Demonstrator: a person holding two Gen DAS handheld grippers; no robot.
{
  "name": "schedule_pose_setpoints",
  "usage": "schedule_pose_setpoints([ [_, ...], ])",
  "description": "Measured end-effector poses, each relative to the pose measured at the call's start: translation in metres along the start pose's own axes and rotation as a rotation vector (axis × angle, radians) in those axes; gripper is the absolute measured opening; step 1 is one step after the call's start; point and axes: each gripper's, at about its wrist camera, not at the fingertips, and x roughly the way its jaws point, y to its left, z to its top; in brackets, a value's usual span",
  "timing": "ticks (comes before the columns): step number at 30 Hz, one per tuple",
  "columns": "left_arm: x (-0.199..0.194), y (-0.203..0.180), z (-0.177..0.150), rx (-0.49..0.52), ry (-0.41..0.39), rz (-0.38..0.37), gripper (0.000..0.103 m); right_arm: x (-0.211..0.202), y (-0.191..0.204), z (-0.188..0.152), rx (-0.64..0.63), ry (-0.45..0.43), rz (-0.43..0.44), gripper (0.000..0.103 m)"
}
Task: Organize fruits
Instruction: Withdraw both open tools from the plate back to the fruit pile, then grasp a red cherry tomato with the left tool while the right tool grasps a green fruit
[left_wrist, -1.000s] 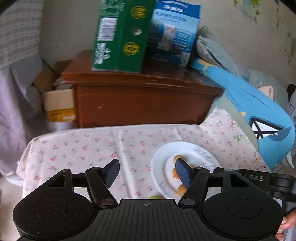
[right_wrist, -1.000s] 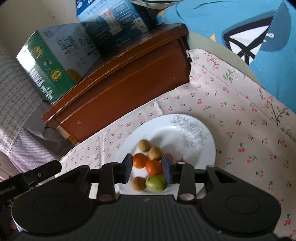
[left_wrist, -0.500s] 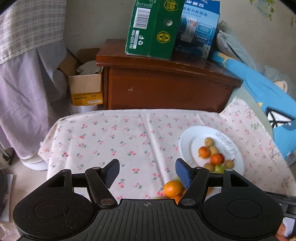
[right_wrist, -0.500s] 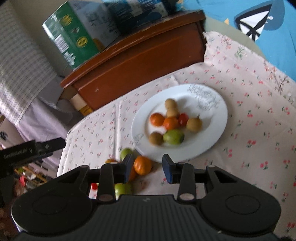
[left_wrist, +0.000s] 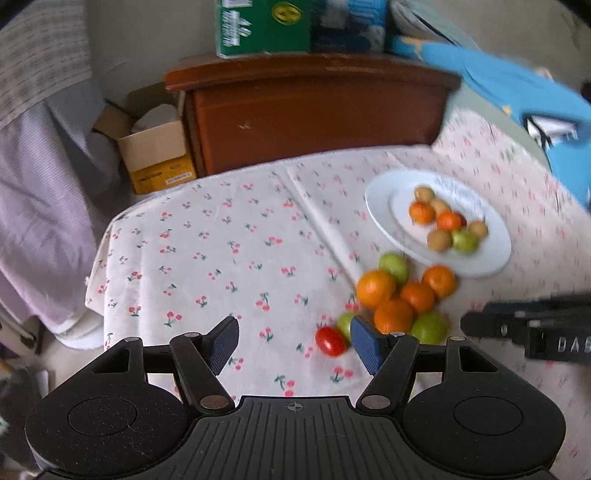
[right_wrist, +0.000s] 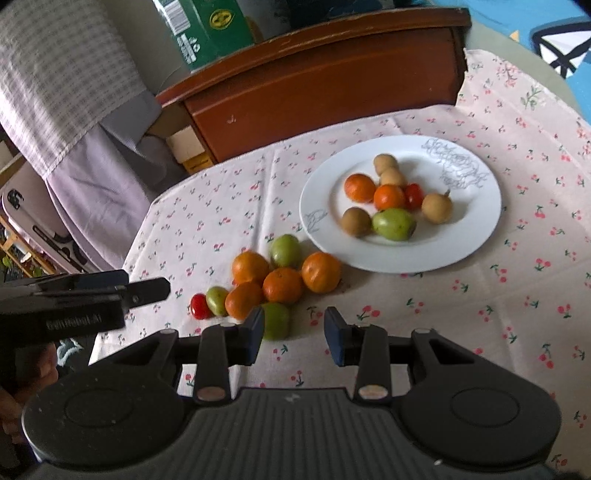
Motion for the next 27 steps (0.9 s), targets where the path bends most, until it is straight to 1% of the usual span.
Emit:
schedule_pose_setpoints([
  [4,0.011,0.002,-0.008,0.014,0.024,-0.009,0.066,0.006,0.004,-0.004,-0.023,0.017,-0.005,0.037],
  [8,0.018,0.002,-0.014,0.035,0.026,-0.030,0.066,0.013,0.006,-0.006,-0.031,0.029,-0.007,0.037],
  [14,0.024,-0.007,-0.017,0.119,0.002,-0.075,0.066,0.022,0.008,-0.005,-0.030,0.043,0.003,0.037],
  [17,0.026,-0.011,-0.017,0.179,-0.024,-0.083,0.066,0.026,0.010,-0.007,-0.036,0.048,0.004,0.037],
  [22,0.034,-0.008,-0.015,0.175,-0.020,-0.100,0.065,0.030,0.012,-0.008,-0.042,0.045,0.001,0.038],
  [26,0.039,-0.008,-0.016,0.185,-0.012,-0.136,0.058,0.033,0.014,-0.008,-0.052,0.042,0.001,0.038],
  [27,0.040,-0.008,-0.016,0.190,-0.010,-0.137,0.054,0.033,0.015,-0.009,-0.055,0.040,0.000,0.038],
])
